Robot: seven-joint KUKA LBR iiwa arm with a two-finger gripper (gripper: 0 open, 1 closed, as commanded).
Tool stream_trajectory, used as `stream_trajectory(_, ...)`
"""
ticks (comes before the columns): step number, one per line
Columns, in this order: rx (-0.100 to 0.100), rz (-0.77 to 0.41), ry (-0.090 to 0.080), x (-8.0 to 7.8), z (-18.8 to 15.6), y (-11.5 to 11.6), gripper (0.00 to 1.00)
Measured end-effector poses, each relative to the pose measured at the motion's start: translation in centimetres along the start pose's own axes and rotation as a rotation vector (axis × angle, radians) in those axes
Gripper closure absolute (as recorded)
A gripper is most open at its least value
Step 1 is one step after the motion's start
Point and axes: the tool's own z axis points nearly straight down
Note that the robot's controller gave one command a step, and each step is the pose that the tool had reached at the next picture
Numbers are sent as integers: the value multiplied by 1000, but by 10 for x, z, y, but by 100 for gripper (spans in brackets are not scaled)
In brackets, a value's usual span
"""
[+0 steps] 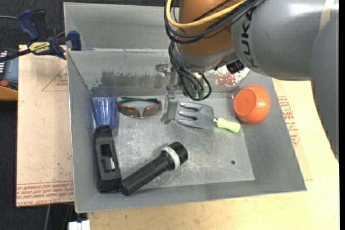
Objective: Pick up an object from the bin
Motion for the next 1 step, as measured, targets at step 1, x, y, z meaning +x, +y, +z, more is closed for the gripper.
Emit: stream_trajectory(1,0,0,0,0,0,0,0)
